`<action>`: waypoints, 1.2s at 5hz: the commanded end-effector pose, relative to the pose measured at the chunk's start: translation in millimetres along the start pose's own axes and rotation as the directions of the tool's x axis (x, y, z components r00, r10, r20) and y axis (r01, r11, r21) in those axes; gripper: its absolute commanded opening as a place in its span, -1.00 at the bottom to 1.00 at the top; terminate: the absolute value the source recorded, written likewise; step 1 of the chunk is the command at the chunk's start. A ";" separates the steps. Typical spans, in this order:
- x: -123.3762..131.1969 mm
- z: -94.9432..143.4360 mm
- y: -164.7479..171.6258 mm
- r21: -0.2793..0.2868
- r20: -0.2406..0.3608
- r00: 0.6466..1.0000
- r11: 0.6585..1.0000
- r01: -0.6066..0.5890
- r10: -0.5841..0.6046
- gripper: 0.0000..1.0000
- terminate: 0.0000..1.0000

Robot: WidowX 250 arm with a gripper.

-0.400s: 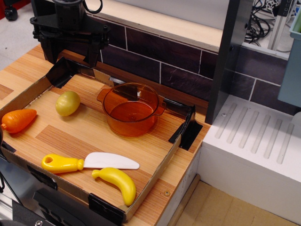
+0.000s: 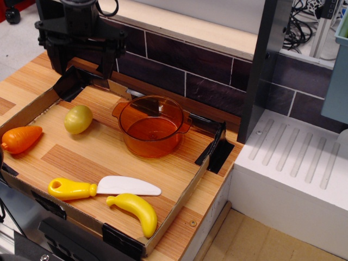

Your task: Put banana in pot

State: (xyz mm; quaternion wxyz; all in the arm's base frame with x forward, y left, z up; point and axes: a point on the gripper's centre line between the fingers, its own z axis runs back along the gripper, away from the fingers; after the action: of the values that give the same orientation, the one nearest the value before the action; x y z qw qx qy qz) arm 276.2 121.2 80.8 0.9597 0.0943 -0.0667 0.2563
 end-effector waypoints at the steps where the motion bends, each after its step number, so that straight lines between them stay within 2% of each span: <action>1: -18.0 29.2 -7.6 -0.052 0.028 0.939 0.939 -0.341 0.343 1.00 -1.00; 3: -58.5 48.5 -33.1 -0.034 -0.061 0.844 0.844 -0.535 0.533 1.00 -1.00; 4: -88.6 48.8 -51.6 -0.020 -0.144 0.797 0.803 -0.595 0.587 1.00 -1.00; 5: -113.4 43.8 -64.0 -0.017 -0.180 0.805 0.816 -0.578 0.566 1.00 -1.00; 6: -129.5 30.5 -76.5 -0.034 -0.174 0.815 0.824 -0.566 0.552 1.00 -1.00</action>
State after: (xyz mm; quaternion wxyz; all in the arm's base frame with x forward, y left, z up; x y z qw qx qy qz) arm 191.9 -11.9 66.8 0.8471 0.0179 -0.0143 0.5309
